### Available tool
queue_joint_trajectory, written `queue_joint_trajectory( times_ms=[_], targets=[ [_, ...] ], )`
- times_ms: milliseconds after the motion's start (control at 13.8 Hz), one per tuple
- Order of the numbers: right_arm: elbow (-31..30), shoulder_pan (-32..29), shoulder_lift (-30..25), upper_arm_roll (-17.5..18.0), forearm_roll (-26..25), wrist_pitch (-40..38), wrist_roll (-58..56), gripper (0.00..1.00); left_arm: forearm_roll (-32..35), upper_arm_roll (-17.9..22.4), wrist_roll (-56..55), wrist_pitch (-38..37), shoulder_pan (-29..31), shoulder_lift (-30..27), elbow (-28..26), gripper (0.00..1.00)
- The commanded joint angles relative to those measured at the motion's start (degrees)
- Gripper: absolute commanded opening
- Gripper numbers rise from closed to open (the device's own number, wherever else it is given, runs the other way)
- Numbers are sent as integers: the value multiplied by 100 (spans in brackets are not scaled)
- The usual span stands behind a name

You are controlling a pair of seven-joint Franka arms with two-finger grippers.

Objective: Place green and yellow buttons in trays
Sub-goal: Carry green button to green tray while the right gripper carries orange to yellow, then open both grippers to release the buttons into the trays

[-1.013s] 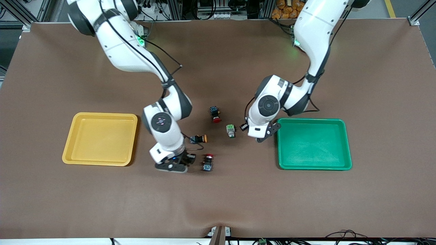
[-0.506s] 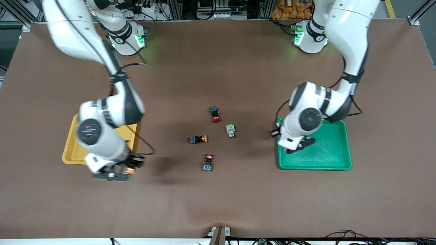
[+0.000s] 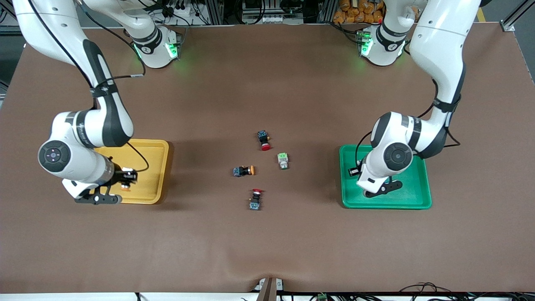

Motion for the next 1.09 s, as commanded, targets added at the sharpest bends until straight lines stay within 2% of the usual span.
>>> queue_joint_trajectory(
  times_ms=[0, 72, 217, 289, 434, 868, 1013],
  targets=[
    [-235, 221, -268, 182, -2, -205, 39, 100, 266, -30, 2, 163, 37, 108, -4, 6],
    [-156, 379, -251, 183, 68, -205, 48, 100, 275, -30, 2, 181, 72, 143, 4, 9],
    [55, 626, -207, 183, 479, -232, 389, 100, 276, -30, 2, 224, 90, 178, 13, 28],
    [186, 714, -120, 183, 821, -223, 600, 100, 276, -30, -7, 251, 90, 187, 13, 45],
    [406, 889, 143, 183, 1664, -197, 1066, 100, 215, -30, -15, 277, 90, 187, 31, 100],
    [934, 1575, 654, 174, 1747, -153, 3411, 100, 196, -83, -103, 260, -15, 20, 66, 100],
    [1066, 1733, 821, 174, 1774, -127, 3975, 100, 153, -292, -121, 251, 19, -59, 110, 100]
  ],
)
